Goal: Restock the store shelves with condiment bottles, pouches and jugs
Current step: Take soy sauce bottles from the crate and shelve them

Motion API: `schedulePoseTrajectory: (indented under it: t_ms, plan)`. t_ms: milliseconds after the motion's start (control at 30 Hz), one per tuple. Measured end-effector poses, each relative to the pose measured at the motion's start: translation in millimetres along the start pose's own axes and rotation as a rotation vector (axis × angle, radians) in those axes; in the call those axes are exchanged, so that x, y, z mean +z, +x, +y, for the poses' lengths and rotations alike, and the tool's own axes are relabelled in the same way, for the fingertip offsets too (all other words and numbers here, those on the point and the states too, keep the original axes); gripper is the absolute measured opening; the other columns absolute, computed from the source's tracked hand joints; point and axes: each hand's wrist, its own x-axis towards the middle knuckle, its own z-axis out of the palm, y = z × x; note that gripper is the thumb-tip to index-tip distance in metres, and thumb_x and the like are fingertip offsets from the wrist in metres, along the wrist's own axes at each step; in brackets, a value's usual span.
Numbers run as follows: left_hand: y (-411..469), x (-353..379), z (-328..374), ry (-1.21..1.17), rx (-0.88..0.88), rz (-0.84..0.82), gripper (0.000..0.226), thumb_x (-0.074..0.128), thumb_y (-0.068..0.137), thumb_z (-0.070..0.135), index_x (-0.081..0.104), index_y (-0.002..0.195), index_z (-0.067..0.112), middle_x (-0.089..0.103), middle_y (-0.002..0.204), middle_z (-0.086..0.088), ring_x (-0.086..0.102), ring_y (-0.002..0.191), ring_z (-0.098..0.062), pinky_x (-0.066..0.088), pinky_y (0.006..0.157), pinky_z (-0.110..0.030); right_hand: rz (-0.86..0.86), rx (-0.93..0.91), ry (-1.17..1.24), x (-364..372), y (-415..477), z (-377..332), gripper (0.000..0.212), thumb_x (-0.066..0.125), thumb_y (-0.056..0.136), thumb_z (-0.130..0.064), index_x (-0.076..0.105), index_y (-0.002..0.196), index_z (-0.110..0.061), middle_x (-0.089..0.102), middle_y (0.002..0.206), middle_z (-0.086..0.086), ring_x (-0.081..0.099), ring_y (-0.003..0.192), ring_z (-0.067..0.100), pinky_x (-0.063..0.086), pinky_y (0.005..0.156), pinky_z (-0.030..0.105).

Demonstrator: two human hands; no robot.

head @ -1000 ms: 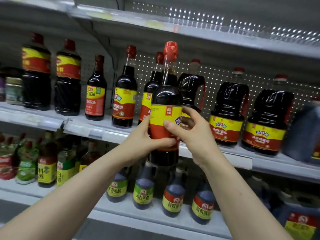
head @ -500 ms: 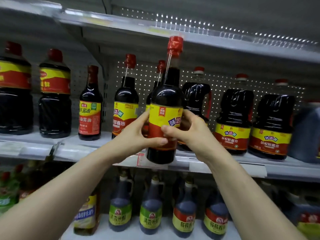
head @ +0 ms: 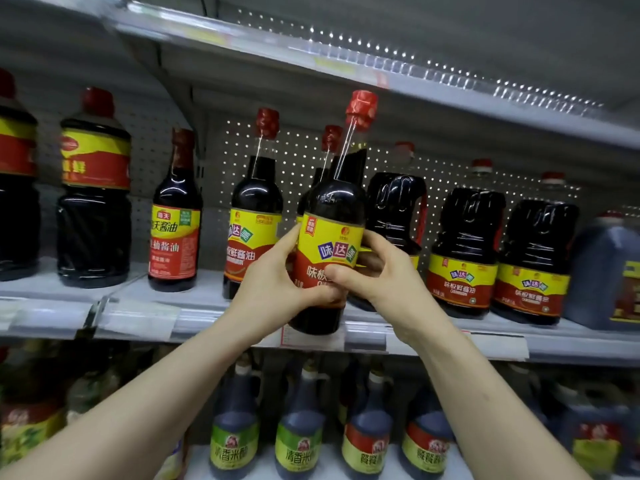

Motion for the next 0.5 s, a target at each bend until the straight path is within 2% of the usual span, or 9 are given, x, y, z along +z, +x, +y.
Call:
schedulePoseTrajectory:
  t_ms: [67,233,300,367,500]
  plan:
    - [3,1,-1,-0.004,-0.010,-0.021,0.086,0.085,0.060,0.053,0.045,0.136,0.049,0.067,0.117,0.018,0.063,0.108,-0.002,0.053,0.097,-0.038,0.021,-0.015,-0.031,0,1,1,0.046,0.084,0.080,-0.020,0.061,0.110,-0.045,0.075,0.106,-0.014,0.071,0.101,0.006,0.060,0.086,0.031]
    - [12,2,-2,0.045,-0.037,-0.053,0.080,0.085,0.064,0.050,0.047,0.135,0.046,0.060,0.125,-0.003,0.059,0.116,-0.017,0.048,0.103,-0.042,0.039,-0.034,-0.085,-1,9,5,0.045,0.085,0.079,-0.023,0.062,0.105,-0.051,0.075,0.104,-0.015,0.071,0.099,0.007,0.060,0.090,0.039]
    - [12,2,-3,0.047,-0.053,-0.038,0.081,0.086,0.066,0.047,0.046,0.136,0.047,0.058,0.127,-0.003,0.057,0.118,-0.018,0.047,0.104,-0.042,0.034,-0.033,-0.109,0,12,5,0.045,0.085,0.079,-0.024,0.061,0.099,-0.057,0.074,0.104,-0.017,0.070,0.100,0.006,0.059,0.091,0.040]
    - [14,2,-2,0.044,-0.059,-0.034,0.078,0.087,0.069,0.043,0.046,0.136,0.048,0.058,0.129,0.000,0.054,0.122,-0.019,0.046,0.104,-0.044,0.034,-0.020,-0.113,-1,17,6,0.044,0.086,0.079,-0.025,0.061,0.102,-0.053,0.074,0.105,-0.015,0.070,0.101,0.007,0.059,0.092,0.042]
    - [21,2,0,-0.017,-0.076,-0.047,0.069,0.086,0.073,0.031,0.050,0.131,0.043,0.067,0.116,0.014,0.061,0.110,-0.006,0.052,0.099,-0.041,0.026,0.024,-0.090,-3,29,9,0.042,0.086,0.079,-0.024,0.063,0.108,-0.043,0.076,0.107,-0.006,0.071,0.103,0.014,0.059,0.092,0.045]
